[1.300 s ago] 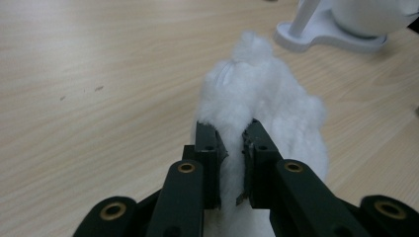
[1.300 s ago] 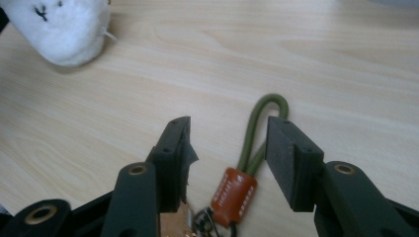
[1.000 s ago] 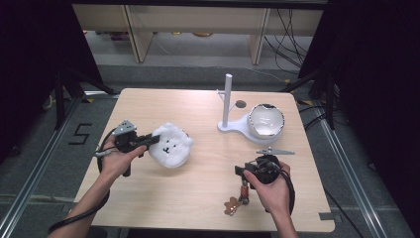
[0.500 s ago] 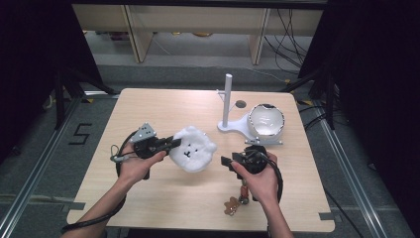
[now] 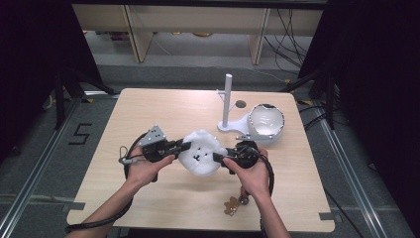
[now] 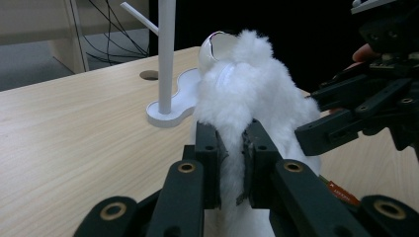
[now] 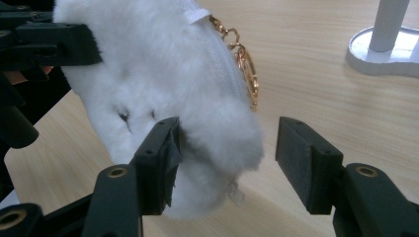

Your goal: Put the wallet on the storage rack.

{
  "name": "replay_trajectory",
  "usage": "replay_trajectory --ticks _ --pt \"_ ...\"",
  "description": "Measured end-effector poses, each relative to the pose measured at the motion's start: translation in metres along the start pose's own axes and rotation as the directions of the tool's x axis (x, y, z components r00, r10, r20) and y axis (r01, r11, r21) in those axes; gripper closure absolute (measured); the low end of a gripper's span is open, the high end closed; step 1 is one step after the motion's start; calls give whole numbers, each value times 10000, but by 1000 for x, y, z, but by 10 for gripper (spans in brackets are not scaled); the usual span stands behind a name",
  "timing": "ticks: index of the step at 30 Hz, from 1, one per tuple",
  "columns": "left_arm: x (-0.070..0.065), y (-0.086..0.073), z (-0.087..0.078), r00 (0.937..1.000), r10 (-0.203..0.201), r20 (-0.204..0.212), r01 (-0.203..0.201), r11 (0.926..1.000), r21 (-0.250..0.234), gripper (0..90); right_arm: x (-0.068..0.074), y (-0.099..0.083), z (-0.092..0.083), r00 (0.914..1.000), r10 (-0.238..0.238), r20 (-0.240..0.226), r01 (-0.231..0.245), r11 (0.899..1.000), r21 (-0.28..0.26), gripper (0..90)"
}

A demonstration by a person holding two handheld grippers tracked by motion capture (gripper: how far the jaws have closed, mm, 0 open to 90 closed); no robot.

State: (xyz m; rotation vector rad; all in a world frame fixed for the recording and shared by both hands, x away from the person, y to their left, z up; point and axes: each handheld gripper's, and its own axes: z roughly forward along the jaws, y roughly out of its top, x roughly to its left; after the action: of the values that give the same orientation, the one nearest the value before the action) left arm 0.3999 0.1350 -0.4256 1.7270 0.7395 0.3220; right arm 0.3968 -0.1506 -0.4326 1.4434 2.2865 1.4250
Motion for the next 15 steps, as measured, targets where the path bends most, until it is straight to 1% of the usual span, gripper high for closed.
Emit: replay_trajectory --ticks 2,3,4,5,6,7,8,9,10,11,12,13,14,15 --pt "-3 2 -1 10000 47 11 -47 9999 -147 795 -1 1 0 10000 7 -77 -7 10000 -1 454" --pt "-4 2 -2 10000 49 32 -48 9997 -235 795 -1 1 0 9999 -52 -129 52 10000 -12 478" --pt "-5 3 -2 10000 74 31 -73 9996 -285 795 -1 1 1 9999 -141 -79 140 9999 -77 520" --pt "-6 3 -3 10000 76 36 -74 9994 -324 795 2 1 -1 9997 38 -260 -39 10000 -25 574" --pt "-6 3 -2 9999 70 111 -64 9989 -456 795 0 1 -1 9985 -453 -312 447 9988 -214 610" --pt "-7 3 -3 10000 78 63 -75 9991 -422 794 4 1 -2 9994 -234 -273 229 9996 -193 644" --pt "-7 3 -4 10000 70 55 -67 9988 -481 794 1 1 -3 9974 -704 -158 700 9972 -275 676" --pt "-7 3 -4 10000 68 14 -67 9984 -555 793 5 0 -4 9991 -405 -144 399 9985 -386 706" --pt "-7 3 -4 10000 68 14 -67 9984 -555 792 2 1 -5 9968 -786 -151 778 9958 -476 728" --pt "-8 3 -4 9999 139 -5 -139 9975 -693 790 3 1 -6 9971 -756 -111 748 9954 -597 744" --pt "-9 3 -4 9999 152 -9 -153 9968 -790 786 5 1 -7 9963 -854 -74 847 9937 -729 758" --pt "-9 3 -4 9996 270 18 -268 9960 -857 782 5 1 -7 9944 -1055 112 1061 9912 -798 769" --pt "-10 2 -3 9994 342 6 -340 9953 -911 775 6 1 -9 9905 -1336 314 1358 9869 -876 776" --pt "-10 3 -3 9990 443 -6 -442 9943 -975 765 8 1 -10 9897 -1374 397 1408 9848 -1015 782"
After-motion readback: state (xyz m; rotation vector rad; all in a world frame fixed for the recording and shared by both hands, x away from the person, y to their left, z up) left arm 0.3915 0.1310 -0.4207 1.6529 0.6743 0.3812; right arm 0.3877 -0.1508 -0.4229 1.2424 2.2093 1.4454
